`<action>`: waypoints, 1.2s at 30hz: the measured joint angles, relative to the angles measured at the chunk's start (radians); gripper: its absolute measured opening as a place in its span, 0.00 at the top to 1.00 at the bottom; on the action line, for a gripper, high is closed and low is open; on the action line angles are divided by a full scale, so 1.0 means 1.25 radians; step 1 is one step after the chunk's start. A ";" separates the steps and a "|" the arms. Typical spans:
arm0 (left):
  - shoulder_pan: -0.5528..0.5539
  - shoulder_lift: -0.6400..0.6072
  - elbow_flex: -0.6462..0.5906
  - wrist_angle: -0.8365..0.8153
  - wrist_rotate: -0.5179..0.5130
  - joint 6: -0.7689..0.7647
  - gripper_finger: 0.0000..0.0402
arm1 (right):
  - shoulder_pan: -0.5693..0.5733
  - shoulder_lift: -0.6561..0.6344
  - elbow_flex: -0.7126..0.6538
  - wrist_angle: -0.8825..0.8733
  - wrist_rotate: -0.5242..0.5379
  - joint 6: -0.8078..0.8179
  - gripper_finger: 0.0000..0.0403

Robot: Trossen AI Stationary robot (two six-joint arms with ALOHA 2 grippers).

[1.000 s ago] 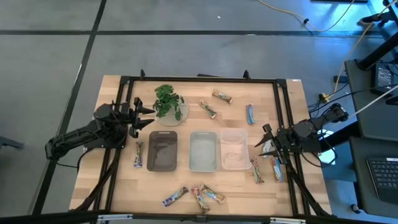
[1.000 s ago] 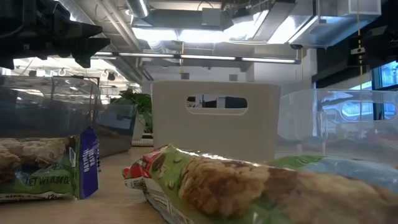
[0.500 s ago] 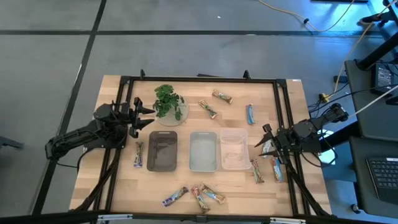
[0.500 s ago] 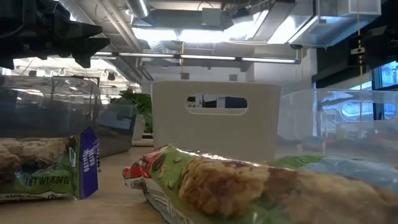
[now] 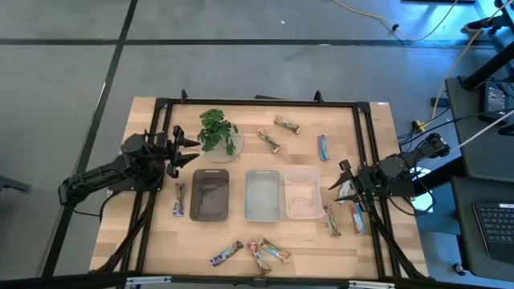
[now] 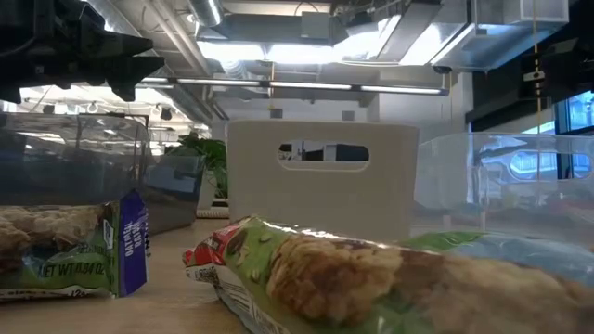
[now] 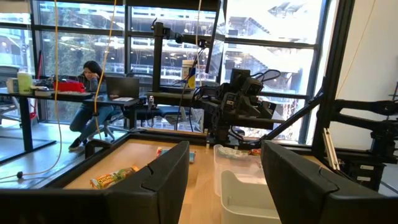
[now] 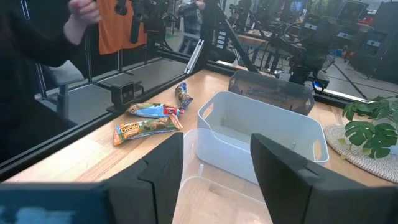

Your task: Pick and place Granola Bars by type

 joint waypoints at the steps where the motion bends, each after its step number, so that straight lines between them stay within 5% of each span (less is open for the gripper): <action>1: 0.000 0.000 0.000 0.000 0.000 0.000 0.52 | 0.000 0.000 0.000 0.000 0.000 0.002 0.53; 7: 0.000 0.000 0.000 0.000 0.001 0.000 0.52 | 0.000 0.000 0.000 0.001 0.000 0.090 0.53; 36: 0.000 0.000 0.000 0.005 0.003 -0.012 0.52 | 0.000 0.000 0.000 0.031 0.044 0.042 0.53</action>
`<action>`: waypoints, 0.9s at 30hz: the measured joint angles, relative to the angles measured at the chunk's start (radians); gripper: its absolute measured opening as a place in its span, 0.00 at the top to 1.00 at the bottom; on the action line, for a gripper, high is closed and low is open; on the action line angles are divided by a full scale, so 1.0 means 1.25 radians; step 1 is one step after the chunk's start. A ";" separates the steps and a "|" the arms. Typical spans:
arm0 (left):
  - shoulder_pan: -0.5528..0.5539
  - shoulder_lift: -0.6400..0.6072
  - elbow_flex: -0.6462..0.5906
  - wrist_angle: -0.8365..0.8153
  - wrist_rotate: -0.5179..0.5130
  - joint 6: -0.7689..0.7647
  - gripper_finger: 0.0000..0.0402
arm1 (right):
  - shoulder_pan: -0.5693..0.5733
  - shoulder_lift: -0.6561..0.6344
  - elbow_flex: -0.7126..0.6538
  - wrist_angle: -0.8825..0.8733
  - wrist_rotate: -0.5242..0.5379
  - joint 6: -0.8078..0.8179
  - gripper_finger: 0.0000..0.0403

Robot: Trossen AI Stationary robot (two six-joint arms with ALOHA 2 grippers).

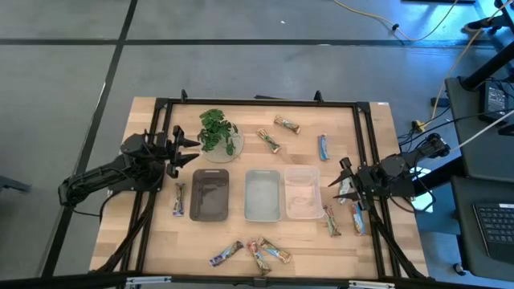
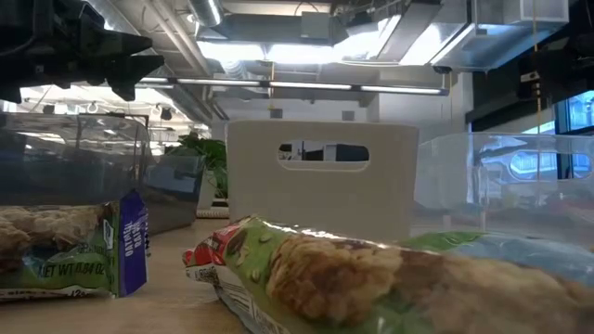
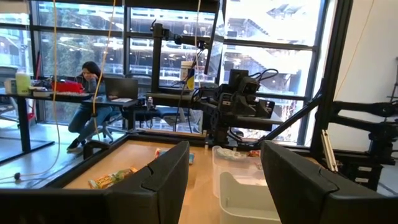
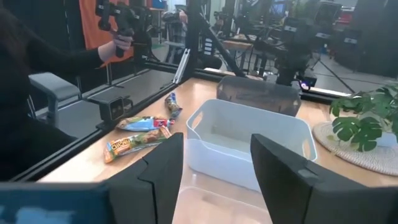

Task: Pick and place Granola Bars by type
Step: Put the top blue granola bar into the black bin

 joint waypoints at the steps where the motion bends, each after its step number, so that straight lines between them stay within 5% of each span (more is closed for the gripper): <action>1: 0.000 0.000 0.000 0.000 0.000 -0.014 0.52 | 0.000 0.000 0.000 0.000 0.000 -0.008 0.53; 14: 0.000 0.000 0.000 0.240 -0.048 -0.122 0.52 | 0.000 0.000 0.000 -0.002 0.024 -0.053 0.53; 27: 0.000 0.000 0.000 0.250 -0.057 -0.120 0.52 | 0.000 0.000 0.000 -0.007 0.102 -0.058 0.53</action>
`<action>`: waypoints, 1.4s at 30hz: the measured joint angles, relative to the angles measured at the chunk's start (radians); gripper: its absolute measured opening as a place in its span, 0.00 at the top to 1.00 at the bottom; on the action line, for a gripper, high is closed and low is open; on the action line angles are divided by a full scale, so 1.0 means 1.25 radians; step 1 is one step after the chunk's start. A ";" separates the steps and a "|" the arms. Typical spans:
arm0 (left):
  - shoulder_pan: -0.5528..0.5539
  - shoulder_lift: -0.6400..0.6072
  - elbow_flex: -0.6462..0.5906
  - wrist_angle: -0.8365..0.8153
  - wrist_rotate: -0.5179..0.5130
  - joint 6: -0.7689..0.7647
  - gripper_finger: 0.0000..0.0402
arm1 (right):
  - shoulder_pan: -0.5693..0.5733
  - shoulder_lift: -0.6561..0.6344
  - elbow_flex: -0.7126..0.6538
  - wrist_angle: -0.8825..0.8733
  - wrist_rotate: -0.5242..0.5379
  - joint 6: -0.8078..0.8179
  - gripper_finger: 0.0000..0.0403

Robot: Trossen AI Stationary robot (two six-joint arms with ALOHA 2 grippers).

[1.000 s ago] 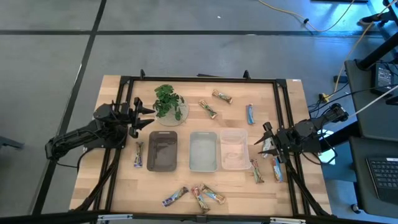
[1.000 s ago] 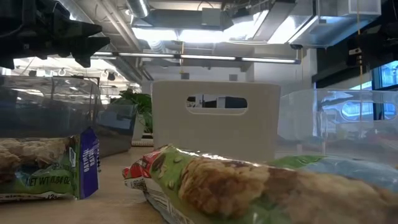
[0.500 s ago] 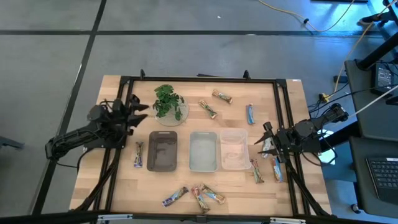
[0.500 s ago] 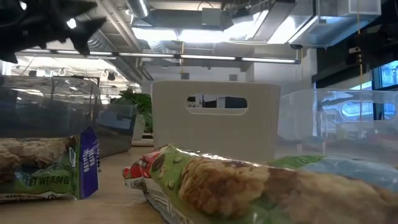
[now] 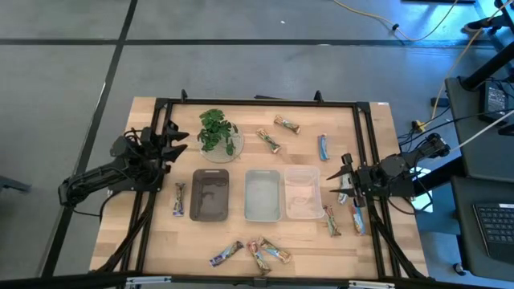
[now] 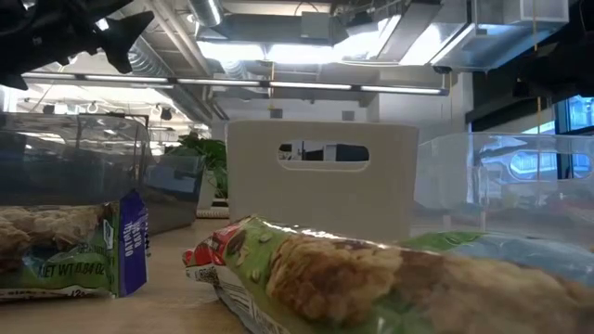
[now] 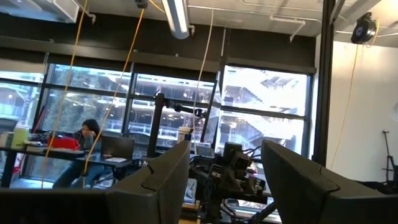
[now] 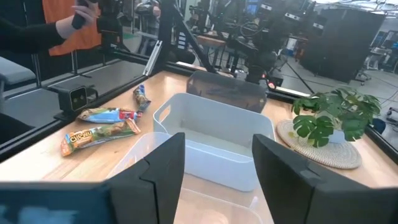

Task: Pick and place Granola Bars by type
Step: Put the top blue granola bar into the black bin

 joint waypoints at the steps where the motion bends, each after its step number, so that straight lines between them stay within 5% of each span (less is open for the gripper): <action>1: 0.000 0.000 0.000 0.000 0.000 0.001 0.51 | 0.000 0.000 0.000 0.000 0.000 0.000 0.53; 14: 0.000 0.000 0.000 -0.005 0.004 0.056 0.34 | 0.000 0.000 0.000 0.000 0.001 0.001 0.53; 26: -0.001 0.019 0.029 -0.046 0.000 -0.038 0.34 | 0.000 0.000 0.000 0.000 0.001 -0.002 0.53; 42: -0.073 0.432 0.565 -0.948 -0.434 -0.020 0.34 | 0.000 0.000 0.000 0.000 0.001 0.000 0.53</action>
